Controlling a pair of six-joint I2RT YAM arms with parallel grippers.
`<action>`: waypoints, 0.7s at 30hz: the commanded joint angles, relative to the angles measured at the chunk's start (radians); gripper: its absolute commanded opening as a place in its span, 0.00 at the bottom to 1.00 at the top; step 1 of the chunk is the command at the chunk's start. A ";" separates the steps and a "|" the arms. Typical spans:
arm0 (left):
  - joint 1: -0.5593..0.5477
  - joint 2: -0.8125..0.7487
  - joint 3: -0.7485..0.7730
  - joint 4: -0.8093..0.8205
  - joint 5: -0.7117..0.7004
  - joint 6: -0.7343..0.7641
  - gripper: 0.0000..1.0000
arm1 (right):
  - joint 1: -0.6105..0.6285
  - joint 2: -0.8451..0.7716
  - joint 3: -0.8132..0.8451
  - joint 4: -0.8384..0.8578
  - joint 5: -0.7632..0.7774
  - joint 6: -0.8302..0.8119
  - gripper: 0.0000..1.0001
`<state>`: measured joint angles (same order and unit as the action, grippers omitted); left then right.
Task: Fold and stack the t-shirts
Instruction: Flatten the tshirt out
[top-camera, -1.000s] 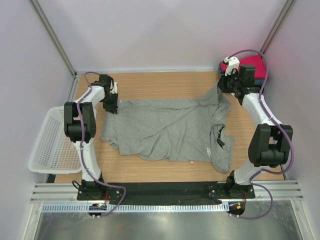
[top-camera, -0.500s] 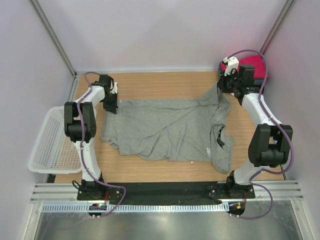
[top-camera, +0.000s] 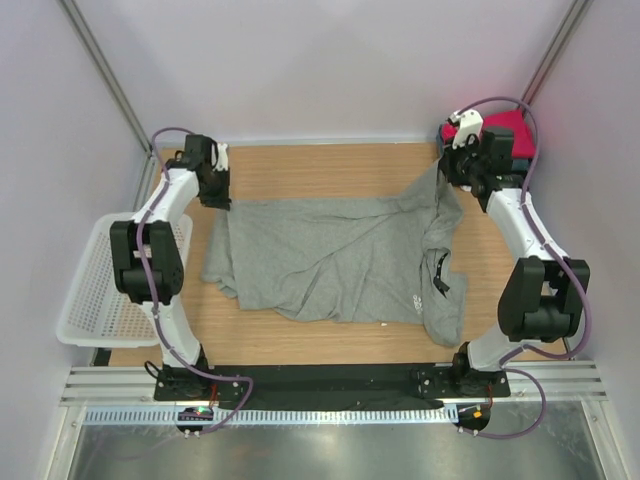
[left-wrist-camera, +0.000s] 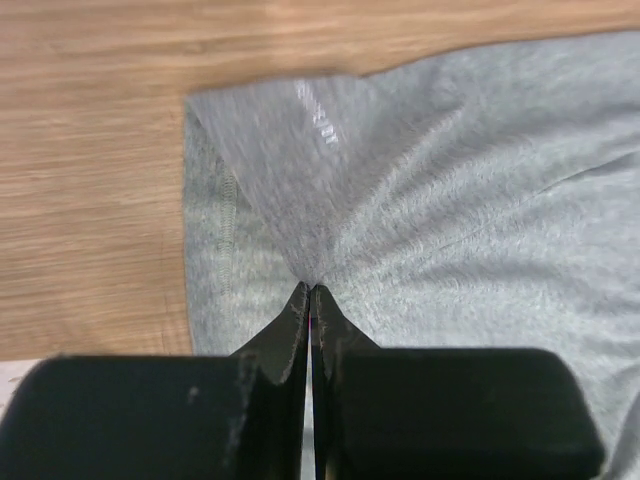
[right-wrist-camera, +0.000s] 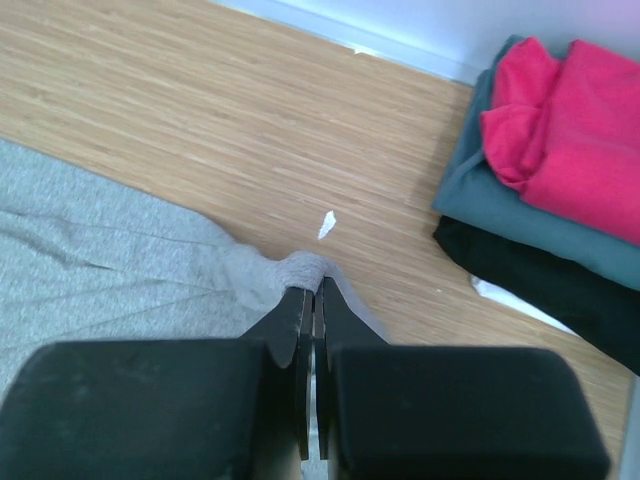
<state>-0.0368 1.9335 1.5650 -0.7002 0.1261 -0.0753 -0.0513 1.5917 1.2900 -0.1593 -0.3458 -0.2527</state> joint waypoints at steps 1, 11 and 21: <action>0.005 -0.154 0.020 0.030 0.029 -0.004 0.00 | 0.007 -0.104 0.047 0.014 0.086 -0.002 0.01; 0.005 -0.372 0.220 -0.081 0.000 0.063 0.00 | -0.074 -0.243 0.262 -0.135 0.206 0.170 0.02; 0.005 -0.644 0.241 -0.064 0.013 0.071 0.00 | -0.114 -0.397 0.465 -0.318 0.393 0.280 0.01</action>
<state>-0.0368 1.3884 1.8080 -0.7784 0.1326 -0.0181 -0.1646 1.2751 1.6676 -0.4225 -0.0422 -0.0277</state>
